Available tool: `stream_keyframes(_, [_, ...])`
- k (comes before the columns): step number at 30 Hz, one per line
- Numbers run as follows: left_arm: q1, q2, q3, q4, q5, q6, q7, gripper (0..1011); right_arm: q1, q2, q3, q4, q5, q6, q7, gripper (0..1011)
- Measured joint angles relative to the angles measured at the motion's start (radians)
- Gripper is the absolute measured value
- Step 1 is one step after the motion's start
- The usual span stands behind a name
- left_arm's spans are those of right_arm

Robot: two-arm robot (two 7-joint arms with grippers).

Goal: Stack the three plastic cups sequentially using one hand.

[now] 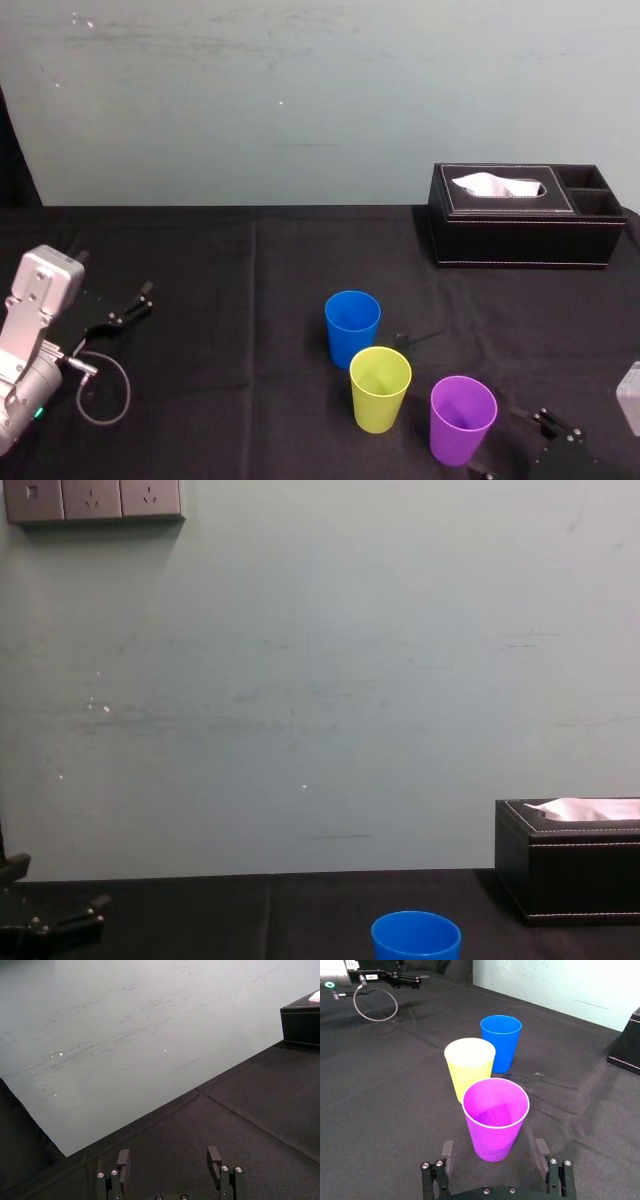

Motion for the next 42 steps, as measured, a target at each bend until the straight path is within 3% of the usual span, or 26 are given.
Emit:
stream_keyframes(16, [0.000,0.000,0.000,0.000,0.000,0.000,0.000,1000,0.060,-0.077,-0.018,0.030,-0.016,0.043,0.019,1003])
stream_keyframes(42, [0.000,0.000,0.000,0.000,0.000,0.000,0.000,1000,0.122,-0.126,-0.071,0.078,-0.040,0.061,0.022,1003])
